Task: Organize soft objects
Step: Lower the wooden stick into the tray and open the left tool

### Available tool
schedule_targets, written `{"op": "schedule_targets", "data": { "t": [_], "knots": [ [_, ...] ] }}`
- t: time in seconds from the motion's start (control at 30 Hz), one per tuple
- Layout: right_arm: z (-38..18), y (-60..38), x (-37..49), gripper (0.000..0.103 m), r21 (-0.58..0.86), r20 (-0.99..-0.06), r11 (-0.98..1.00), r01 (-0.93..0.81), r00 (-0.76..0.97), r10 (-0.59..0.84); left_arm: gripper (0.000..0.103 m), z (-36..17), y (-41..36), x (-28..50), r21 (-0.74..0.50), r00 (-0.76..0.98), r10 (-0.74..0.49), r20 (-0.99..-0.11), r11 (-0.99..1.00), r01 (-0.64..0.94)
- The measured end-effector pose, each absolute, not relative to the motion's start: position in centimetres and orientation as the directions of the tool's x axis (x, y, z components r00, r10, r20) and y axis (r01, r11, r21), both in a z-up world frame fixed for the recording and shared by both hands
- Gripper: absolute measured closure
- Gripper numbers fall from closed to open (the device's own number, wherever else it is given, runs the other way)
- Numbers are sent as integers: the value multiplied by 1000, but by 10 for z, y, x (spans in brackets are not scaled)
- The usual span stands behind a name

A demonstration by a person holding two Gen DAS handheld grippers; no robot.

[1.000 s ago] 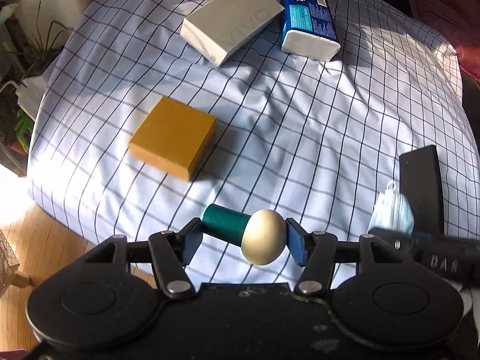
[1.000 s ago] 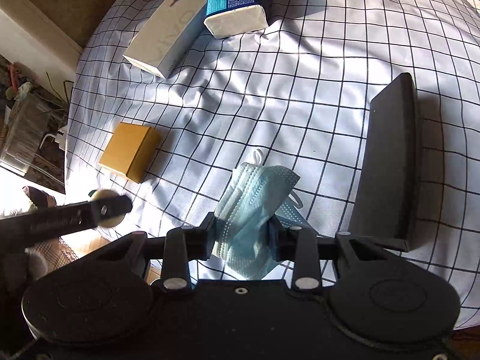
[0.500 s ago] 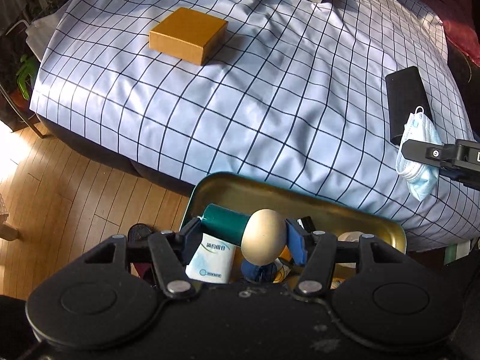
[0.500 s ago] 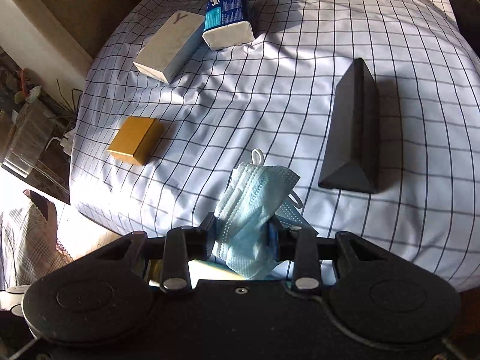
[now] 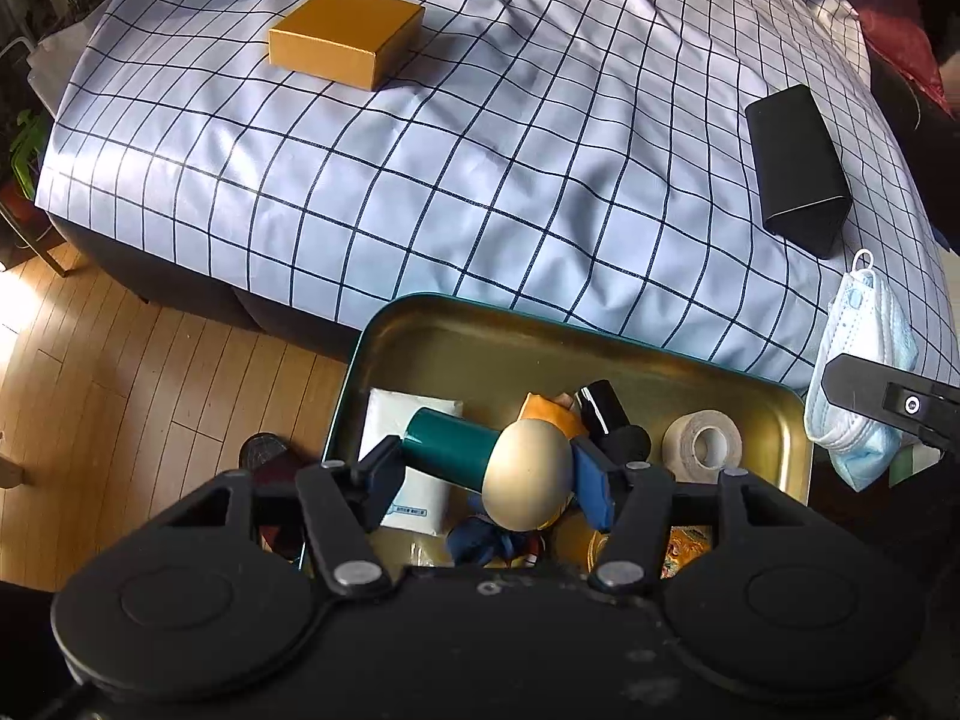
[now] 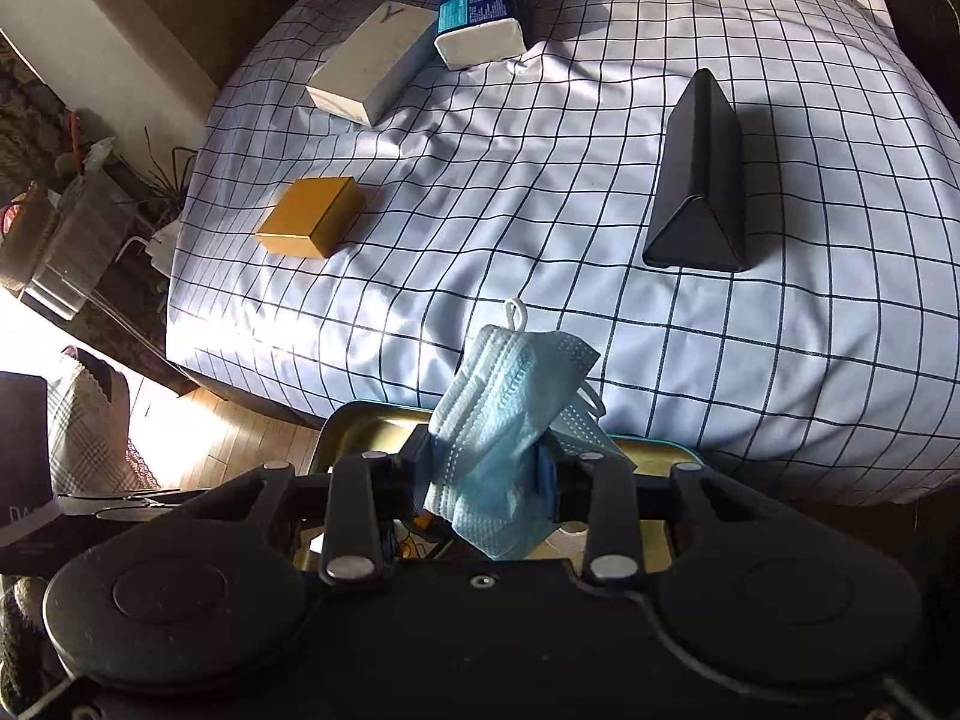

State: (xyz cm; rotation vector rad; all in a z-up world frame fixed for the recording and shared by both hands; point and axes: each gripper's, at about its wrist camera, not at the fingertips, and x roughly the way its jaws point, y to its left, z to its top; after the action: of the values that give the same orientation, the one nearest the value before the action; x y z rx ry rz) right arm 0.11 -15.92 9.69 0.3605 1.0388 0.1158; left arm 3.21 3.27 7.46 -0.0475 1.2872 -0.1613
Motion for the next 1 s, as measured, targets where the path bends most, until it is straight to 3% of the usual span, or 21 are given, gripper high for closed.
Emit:
{"op": "schedule_targets", "data": {
  "t": [0.6, 0.87, 1.0],
  "knots": [
    [79, -149, -19, 66, 211, -897, 975, 65, 410, 167, 46, 72, 10, 36, -10, 327, -46, -944, 994, 111],
    [74, -150, -16, 61, 205, -907, 976, 69, 389, 163, 45, 69, 5, 39, -1, 318, -39, -947, 993, 117],
    [71, -145, -15, 60, 191, -916, 980, 52, 369, 159, 29, 67, 6, 40, 10, 318, -24, -948, 994, 106]
  ]
}}
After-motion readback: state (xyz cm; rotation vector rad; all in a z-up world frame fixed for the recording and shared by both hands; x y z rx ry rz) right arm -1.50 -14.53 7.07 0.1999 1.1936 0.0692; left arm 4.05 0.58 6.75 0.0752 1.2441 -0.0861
